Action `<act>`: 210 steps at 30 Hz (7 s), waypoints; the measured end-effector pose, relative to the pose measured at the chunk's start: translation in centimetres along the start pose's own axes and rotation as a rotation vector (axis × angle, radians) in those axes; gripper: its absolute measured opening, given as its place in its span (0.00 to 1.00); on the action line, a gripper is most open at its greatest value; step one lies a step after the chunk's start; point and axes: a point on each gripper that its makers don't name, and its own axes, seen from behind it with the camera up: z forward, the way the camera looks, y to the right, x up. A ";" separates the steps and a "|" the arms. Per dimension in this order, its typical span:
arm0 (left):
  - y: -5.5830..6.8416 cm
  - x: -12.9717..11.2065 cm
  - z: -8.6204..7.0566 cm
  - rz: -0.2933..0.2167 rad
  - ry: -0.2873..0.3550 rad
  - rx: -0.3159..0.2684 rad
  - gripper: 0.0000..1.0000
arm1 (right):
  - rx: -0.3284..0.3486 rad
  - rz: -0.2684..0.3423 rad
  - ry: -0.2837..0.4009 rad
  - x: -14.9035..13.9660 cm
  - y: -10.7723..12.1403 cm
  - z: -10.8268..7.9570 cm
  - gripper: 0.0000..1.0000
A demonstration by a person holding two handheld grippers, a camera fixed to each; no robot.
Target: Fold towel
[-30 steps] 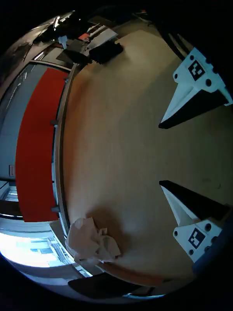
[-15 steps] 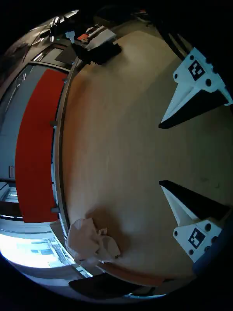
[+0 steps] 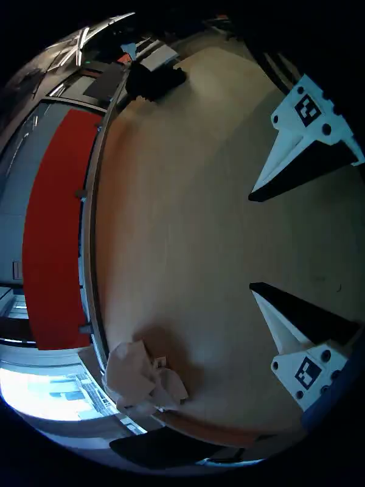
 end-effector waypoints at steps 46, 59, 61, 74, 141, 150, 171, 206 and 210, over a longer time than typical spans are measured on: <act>0.2 0.2 -0.1 0.012 -0.004 0.004 0.99 | -0.066 0.176 -0.143 -9.1 2.1 4.4 0.07; -0.1 0.2 -0.3 0.009 -0.002 0.009 0.99 | -0.078 0.180 -0.144 -9.4 2.2 4.2 0.22; -0.2 0.3 -0.3 0.008 -0.001 0.009 0.99 | -0.081 0.180 -0.145 -9.5 2.3 4.1 0.31; -0.2 0.5 -0.2 0.007 0.008 0.007 0.99 | -0.087 0.181 -0.128 -8.9 2.2 3.4 1.00; 0.3 2.8 0.0 -0.023 0.073 0.018 0.99 | -0.290 0.404 0.796 11.4 4.4 -6.4 1.00; 0.2 2.7 -0.1 -0.035 0.081 0.027 0.99 | -0.242 0.368 0.869 14.8 0.7 -7.7 1.00; -0.5 3.0 -0.3 -0.052 0.100 0.039 0.99 | -0.110 0.312 0.915 20.9 -11.0 -6.9 1.00; -0.5 3.2 -0.6 -0.063 0.137 0.034 0.99 | -0.056 0.330 0.930 19.1 -19.3 -7.2 1.00; -0.5 3.7 -0.8 -0.066 0.154 0.035 0.99 | -0.057 0.340 0.926 18.4 -19.5 -7.1 1.00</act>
